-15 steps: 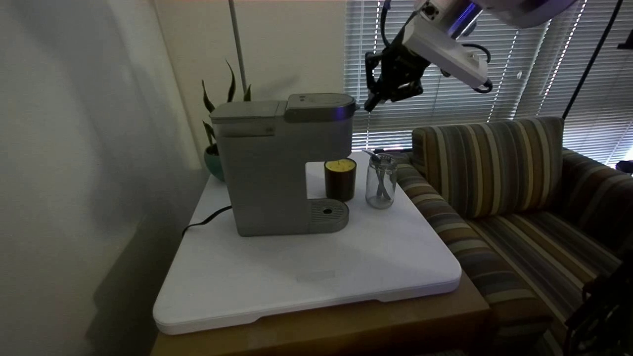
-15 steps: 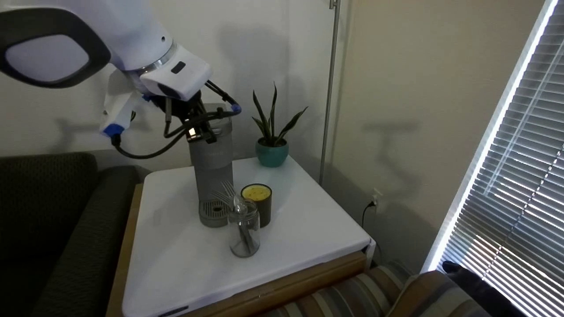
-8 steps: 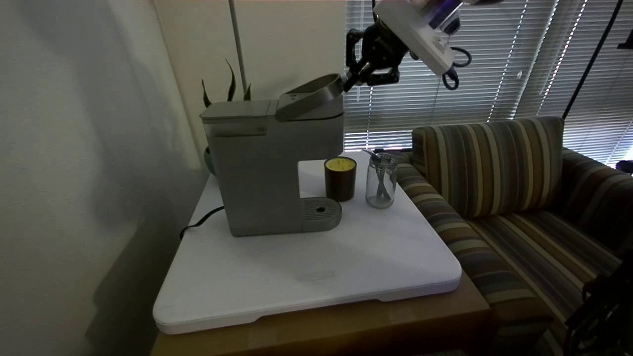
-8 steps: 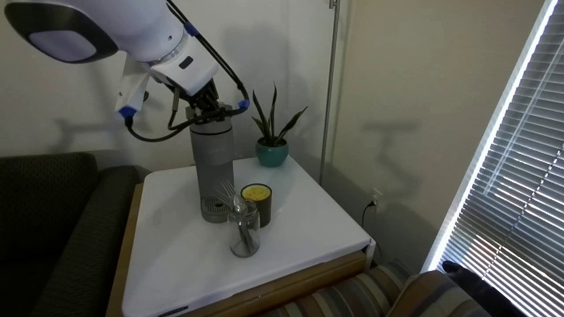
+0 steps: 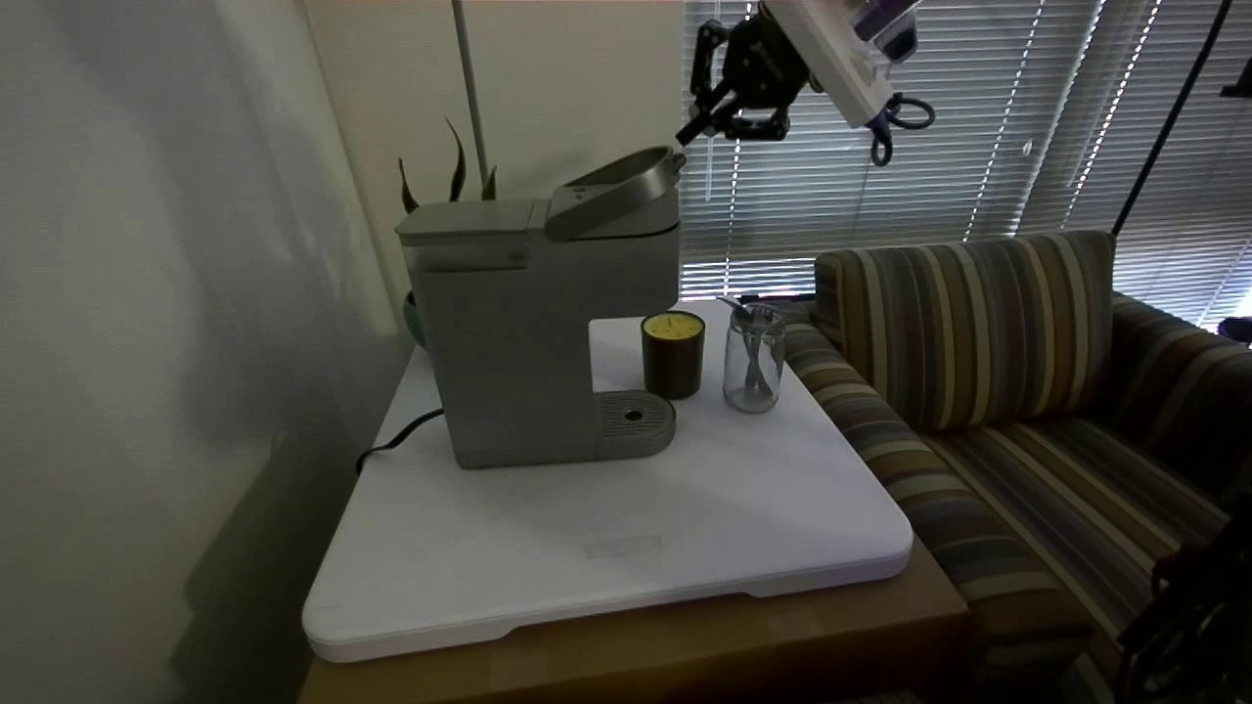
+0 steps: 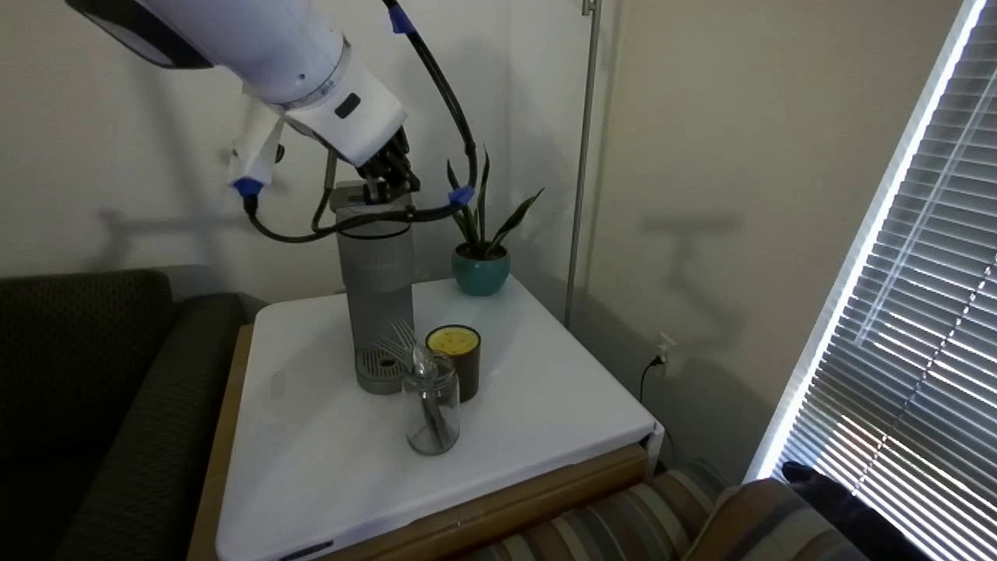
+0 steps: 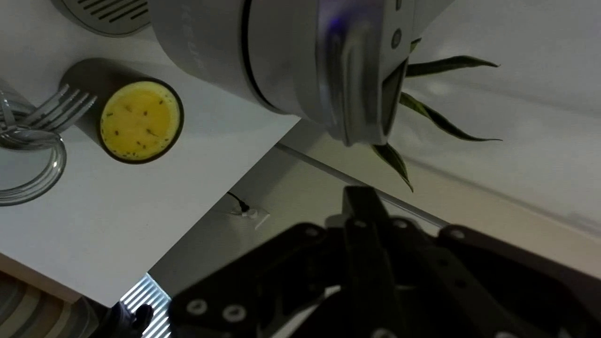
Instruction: Open the coffee maker, close it, and then open it again
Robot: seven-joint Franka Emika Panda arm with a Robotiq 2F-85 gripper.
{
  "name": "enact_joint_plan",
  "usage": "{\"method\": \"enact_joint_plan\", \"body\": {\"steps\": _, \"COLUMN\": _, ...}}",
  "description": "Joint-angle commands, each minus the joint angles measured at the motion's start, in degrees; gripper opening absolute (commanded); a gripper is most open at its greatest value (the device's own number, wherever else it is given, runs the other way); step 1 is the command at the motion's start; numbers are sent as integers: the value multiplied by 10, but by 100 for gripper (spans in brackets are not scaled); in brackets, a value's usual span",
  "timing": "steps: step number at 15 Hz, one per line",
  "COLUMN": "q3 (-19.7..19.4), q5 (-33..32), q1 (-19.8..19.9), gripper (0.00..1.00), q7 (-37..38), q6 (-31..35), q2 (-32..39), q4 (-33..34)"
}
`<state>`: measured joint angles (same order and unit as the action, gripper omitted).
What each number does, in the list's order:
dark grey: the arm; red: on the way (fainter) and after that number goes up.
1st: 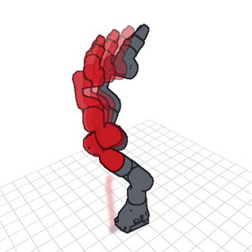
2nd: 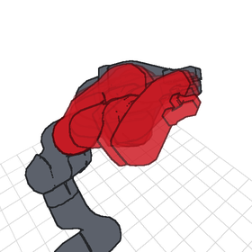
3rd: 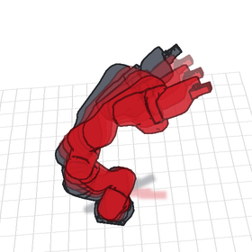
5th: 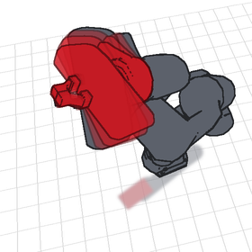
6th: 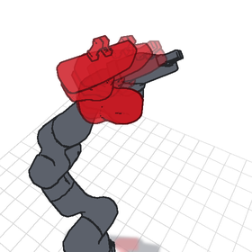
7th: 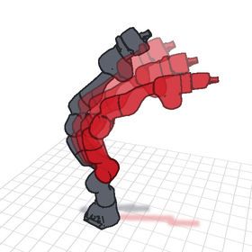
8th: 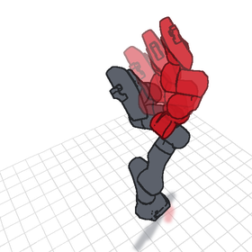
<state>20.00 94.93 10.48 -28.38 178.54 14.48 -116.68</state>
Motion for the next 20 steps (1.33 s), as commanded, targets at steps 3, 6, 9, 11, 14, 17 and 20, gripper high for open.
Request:
{"method": "enact_joint_plan", "body": {"steps": 3, "q3": -17, "q5": 90, "q1": 10, "gripper": 0, "q7": -109, "q6": -29, "q2": 10, "q4": -18}}
{"method": "enact_joint_plan", "body": {"steps": 6, "q3": -25, "q5": 129, "q1": 10, "gripper": 0, "q7": -153, "q6": -63, "q2": 18, "q4": -18}}
{"method": "enact_joint_plan", "body": {"steps": 9, "q3": -33, "q5": 180, "q1": 9, "gripper": 0, "q7": -205, "q6": -109, "q2": 25, "q4": -15}}
{"method": "enact_joint_plan", "body": {"steps": 11, "q3": -38, "q5": 211, "q1": 10, "gripper": 0, "q7": -238, "q6": -144, "q2": 27, "q4": -17}}
{"method": "enact_joint_plan", "body": {"steps": 14, "q3": -44, "q5": 238, "q1": 10, "gripper": 0, "q7": -268, "q6": -186, "q2": 32, "q4": -23}}
{"method": "enact_joint_plan", "body": {"steps": 17, "q3": -51, "q5": 249, "q1": 9, "gripper": 0, "q7": -281, "q6": -207, "q2": 31, "q4": -31}}
{"method": "enact_joint_plan", "body": {"steps": 20, "q3": -57, "q5": 256, "q1": 9, "gripper": 0, "q7": -286, "q6": -222, "q2": 30, "q4": -37}}
